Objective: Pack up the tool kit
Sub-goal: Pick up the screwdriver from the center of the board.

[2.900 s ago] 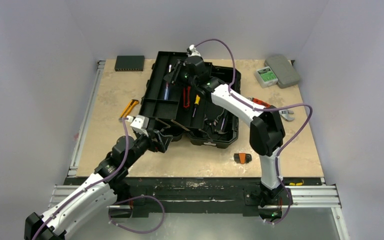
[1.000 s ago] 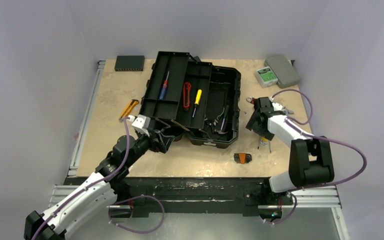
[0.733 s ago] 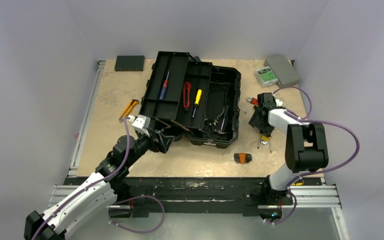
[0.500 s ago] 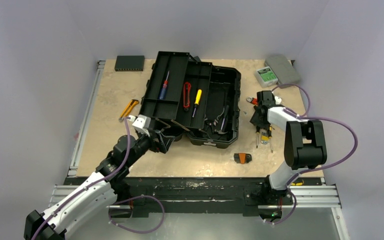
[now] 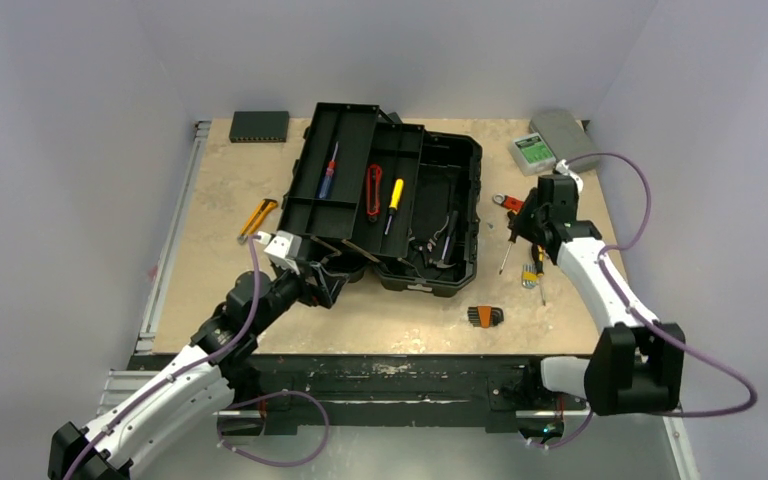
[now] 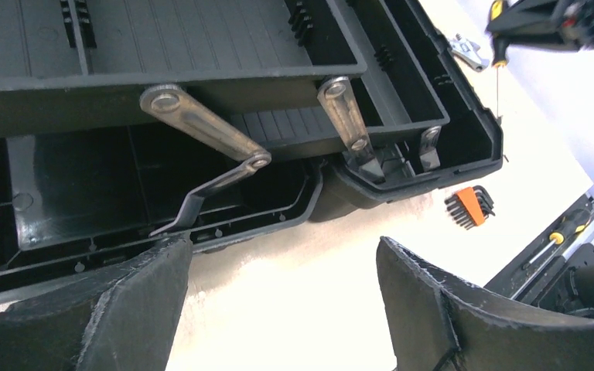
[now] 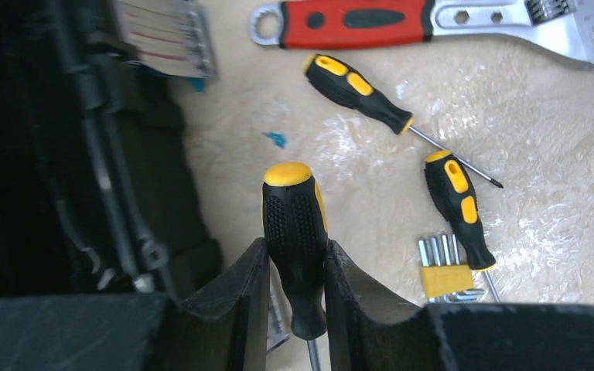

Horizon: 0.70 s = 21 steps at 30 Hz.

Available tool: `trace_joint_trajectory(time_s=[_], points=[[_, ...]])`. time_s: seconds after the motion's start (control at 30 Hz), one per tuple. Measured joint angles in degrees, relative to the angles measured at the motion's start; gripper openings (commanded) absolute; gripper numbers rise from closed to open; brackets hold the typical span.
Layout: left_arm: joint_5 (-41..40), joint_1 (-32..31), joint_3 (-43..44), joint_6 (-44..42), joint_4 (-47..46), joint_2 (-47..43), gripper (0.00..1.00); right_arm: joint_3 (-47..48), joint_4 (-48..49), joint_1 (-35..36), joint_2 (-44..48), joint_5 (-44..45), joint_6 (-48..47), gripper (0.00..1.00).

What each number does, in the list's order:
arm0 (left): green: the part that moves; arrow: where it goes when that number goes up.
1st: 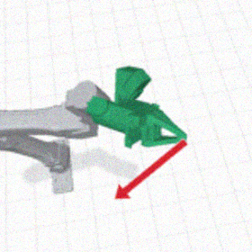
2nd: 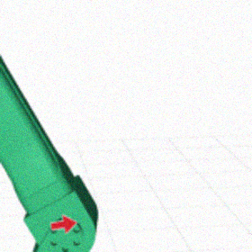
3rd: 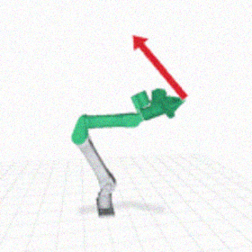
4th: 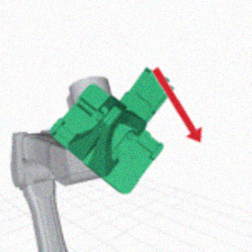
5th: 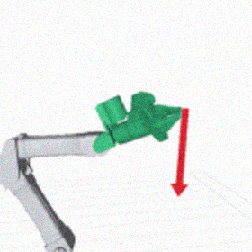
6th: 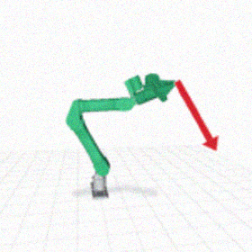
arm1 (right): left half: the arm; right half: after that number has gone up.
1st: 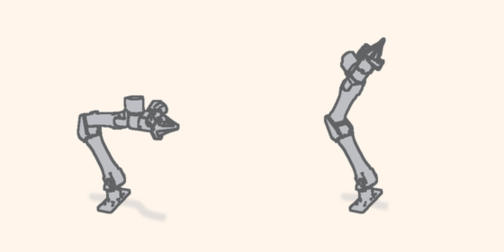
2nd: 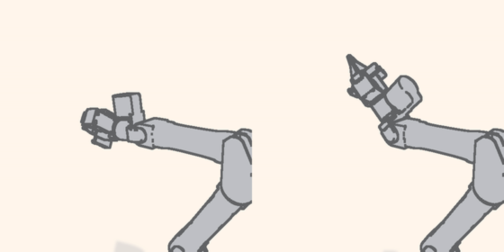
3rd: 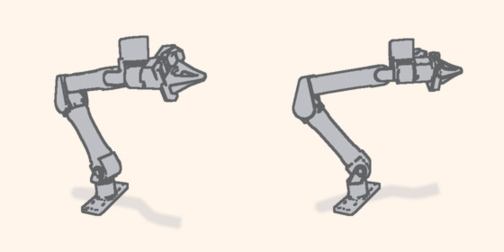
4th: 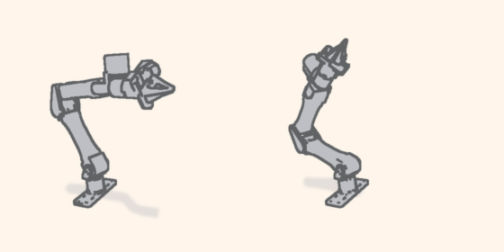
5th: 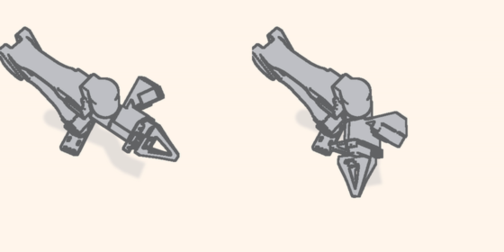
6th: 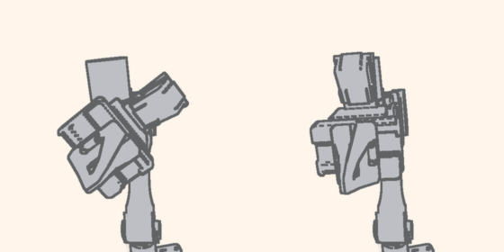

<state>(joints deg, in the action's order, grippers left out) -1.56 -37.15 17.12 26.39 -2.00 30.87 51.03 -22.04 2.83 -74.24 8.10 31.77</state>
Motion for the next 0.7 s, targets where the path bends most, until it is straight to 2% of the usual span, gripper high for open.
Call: trace_joint_trajectory(time_s=[0.1, 0.17, 0.2, 0.4, 0.7], points=[[0.3, 0.0, 0.0, 0.0, 2.0, -1.0, 0.88, 0.0, 0.0, 0.0, 5.0, -2.1, -0.6, 0.15], [0.4, 0.0, 0.0, 0.1, 4.1, -2.7, 0.98, 0.0, -0.1, 0.0, 7.9, -3.5, -1.2, 0.15], [0.5, -0.1, 0.0, 0.1, 5.0, -3.6, 1.0, 0.0, -0.2, 0.0, 8.9, -4.0, -1.4, 0.15], [1.9, -0.1, -1.0, 1.1, 7.8, -8.1, 1.0, 0.0, -0.6, 0.0, 14.3, -11.0, -3.1, 0.17], [2.7, -0.1, -2.8, 1.0, 9.9, -10.0, 1.0, 0.0, 1.3, 0.0, 17.5, -25.7, -2.2, 0.18]])
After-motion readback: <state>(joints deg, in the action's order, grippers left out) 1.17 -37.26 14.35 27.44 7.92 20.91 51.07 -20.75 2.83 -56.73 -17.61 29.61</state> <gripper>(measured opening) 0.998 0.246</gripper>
